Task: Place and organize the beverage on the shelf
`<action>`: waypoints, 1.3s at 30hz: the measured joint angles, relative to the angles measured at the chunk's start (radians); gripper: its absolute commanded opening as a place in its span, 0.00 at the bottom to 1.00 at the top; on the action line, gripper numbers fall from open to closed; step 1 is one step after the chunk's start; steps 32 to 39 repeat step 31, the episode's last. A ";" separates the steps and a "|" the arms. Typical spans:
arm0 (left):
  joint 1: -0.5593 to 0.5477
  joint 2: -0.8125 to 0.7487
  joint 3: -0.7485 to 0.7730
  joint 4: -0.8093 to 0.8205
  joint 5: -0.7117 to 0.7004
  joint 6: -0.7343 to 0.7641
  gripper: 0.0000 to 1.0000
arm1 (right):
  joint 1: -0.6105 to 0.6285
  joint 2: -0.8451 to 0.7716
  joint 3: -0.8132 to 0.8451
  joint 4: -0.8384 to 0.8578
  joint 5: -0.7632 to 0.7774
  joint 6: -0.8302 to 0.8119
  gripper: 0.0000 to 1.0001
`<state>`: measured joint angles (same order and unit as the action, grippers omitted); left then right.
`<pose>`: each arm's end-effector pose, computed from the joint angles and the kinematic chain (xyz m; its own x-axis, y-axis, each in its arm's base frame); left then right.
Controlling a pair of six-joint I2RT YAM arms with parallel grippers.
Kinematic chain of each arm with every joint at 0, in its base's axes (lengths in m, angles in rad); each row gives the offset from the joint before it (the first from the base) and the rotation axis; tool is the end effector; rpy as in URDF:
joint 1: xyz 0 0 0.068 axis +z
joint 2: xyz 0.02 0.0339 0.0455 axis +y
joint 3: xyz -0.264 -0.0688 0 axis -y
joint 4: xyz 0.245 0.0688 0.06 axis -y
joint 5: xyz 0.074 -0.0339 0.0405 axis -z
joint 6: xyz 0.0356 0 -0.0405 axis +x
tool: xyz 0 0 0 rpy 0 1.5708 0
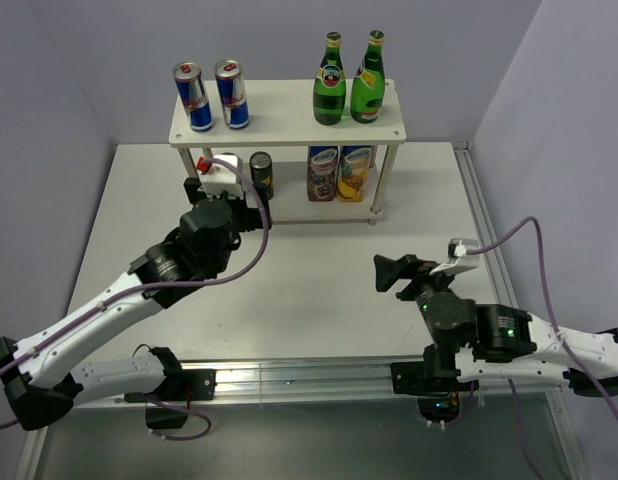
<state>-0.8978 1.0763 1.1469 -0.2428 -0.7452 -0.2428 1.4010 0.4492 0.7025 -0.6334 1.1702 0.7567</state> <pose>0.1645 -0.1676 0.4058 -0.1417 -0.1057 -0.9842 0.1279 0.9840 -0.1241 0.0468 0.0792 0.3150 -0.2103 0.3580 -0.9098 -0.1314 0.9118 0.3891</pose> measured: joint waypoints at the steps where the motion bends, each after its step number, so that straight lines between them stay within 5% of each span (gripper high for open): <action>1: -0.012 -0.018 0.004 -0.035 -0.006 -0.012 0.99 | 0.000 0.017 0.056 0.029 -0.007 -0.055 1.00; 11: -0.020 -0.291 0.050 -0.150 -0.077 0.018 0.99 | 0.000 0.162 0.547 0.290 -0.003 -0.571 1.00; 23: -0.020 -0.409 -0.128 -0.071 -0.108 0.085 0.99 | 0.000 0.183 0.529 0.344 0.015 -0.710 1.00; 39: -0.020 -0.410 -0.146 -0.068 -0.108 0.092 0.99 | 0.000 0.184 0.514 0.377 0.017 -0.741 1.00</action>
